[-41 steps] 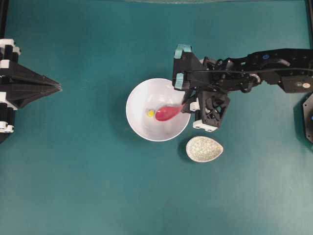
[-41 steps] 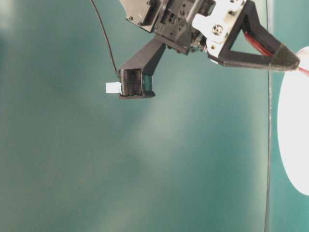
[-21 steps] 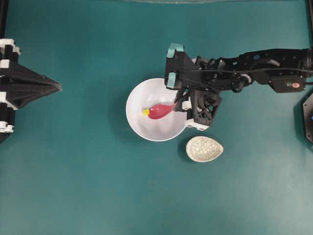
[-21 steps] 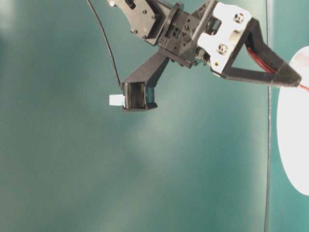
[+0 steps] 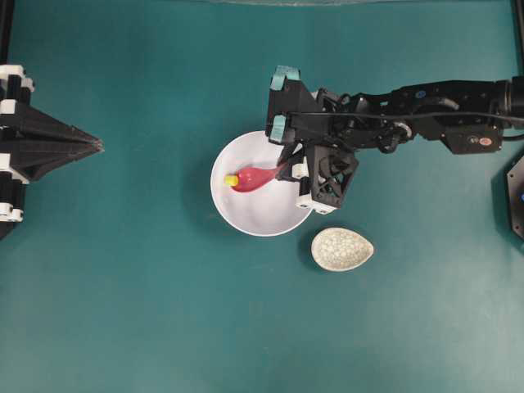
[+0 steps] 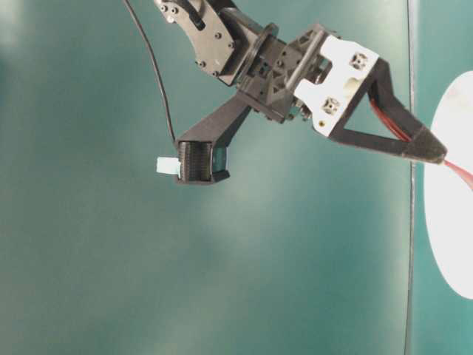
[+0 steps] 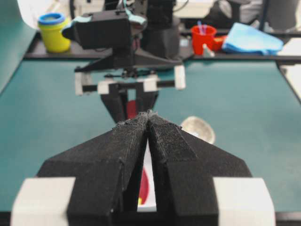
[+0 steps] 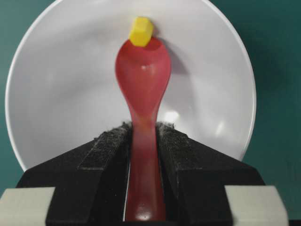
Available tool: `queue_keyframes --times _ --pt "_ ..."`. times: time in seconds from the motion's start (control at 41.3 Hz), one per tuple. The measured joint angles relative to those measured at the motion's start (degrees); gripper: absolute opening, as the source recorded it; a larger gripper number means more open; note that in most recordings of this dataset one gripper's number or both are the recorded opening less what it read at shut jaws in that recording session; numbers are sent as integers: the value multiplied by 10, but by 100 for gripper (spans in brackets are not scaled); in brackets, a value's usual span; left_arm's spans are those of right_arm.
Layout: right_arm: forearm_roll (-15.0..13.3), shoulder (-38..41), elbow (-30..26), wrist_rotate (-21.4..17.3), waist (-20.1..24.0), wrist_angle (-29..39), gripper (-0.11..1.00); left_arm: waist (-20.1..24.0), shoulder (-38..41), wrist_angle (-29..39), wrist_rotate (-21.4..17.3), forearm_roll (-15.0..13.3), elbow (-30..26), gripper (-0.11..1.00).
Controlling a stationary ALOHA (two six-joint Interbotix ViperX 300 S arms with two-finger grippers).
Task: Scoop the yellow hexagonal prism block from the bowl with a spoon using the right arm.
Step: 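Slide the spoon under the yellow block and tilt it up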
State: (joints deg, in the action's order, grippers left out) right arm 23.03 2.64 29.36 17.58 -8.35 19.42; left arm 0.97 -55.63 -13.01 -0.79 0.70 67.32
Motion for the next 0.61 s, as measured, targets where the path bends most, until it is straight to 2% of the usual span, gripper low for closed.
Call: queue_keyframes --times 0.387,0.605 --pt "0 1 2 0 2 -15 25 0 0 0 0 0 0 7" --pt "1 -5 18 0 2 -46 25 0 0 0 0 0 0 7"
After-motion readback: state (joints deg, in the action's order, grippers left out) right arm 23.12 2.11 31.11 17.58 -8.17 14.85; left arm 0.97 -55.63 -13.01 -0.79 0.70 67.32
